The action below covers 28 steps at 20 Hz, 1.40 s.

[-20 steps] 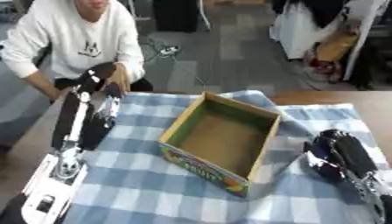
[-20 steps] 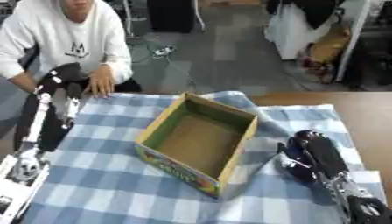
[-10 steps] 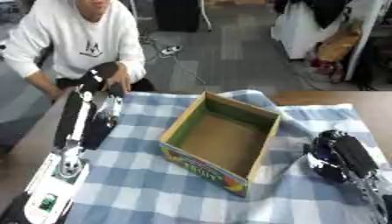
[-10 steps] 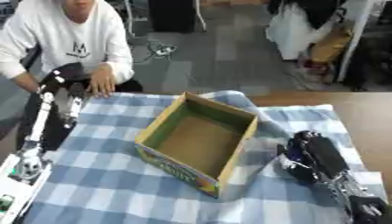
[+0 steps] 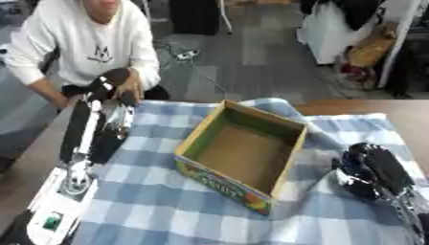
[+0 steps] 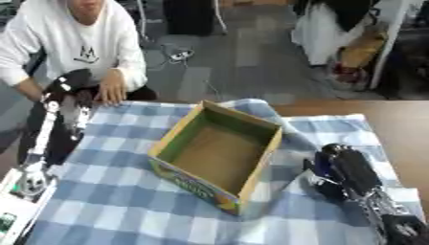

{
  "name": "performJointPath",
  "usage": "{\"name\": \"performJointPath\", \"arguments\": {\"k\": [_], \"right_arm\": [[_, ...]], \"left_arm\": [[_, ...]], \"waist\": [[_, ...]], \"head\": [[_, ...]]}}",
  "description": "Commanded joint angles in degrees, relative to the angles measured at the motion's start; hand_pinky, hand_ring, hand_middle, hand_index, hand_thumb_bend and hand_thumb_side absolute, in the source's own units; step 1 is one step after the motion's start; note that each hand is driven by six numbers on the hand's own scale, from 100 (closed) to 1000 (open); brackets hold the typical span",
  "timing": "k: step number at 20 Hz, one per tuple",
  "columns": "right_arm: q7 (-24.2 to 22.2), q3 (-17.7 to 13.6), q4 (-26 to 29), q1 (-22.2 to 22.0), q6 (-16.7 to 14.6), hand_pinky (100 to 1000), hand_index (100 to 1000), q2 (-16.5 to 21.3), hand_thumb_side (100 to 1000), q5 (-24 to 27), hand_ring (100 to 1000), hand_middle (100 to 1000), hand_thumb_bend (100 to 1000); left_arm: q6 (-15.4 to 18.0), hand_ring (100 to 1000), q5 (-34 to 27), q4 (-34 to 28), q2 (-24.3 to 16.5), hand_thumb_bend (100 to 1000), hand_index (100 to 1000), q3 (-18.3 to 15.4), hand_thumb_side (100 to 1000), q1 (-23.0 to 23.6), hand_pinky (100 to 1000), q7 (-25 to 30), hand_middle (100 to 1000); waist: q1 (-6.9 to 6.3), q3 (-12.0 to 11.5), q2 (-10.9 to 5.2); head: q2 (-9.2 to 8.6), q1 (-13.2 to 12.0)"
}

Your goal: Pick up objects on the table and place them in the box.

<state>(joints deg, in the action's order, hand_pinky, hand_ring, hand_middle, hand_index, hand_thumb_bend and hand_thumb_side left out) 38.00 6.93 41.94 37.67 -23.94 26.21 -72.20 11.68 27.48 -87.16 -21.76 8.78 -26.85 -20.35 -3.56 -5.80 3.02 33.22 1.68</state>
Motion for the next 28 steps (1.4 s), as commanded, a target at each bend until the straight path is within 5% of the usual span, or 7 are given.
{"name": "performJointPath", "arguments": {"k": [1,28], "right_arm": [[0.4,-0.9,1.2,1.9,0.6,100,118,1.6,902,1.1,100,100,100],[-2.2,-1.1,4.6,5.6,1.0,100,121,6.0,905,3.6,100,100,100]], "left_arm": [[-0.1,799,0.0,-1.2,-1.6,109,894,-0.3,970,-0.7,930,0.0,865],[-0.2,800,-0.1,-1.2,-1.9,107,894,-0.2,969,-0.3,931,0.0,865]], "waist": [[0.22,0.0,-1.01],[0.06,0.1,-1.10]], "head": [[0.09,-0.7],[0.94,-0.7]]}}
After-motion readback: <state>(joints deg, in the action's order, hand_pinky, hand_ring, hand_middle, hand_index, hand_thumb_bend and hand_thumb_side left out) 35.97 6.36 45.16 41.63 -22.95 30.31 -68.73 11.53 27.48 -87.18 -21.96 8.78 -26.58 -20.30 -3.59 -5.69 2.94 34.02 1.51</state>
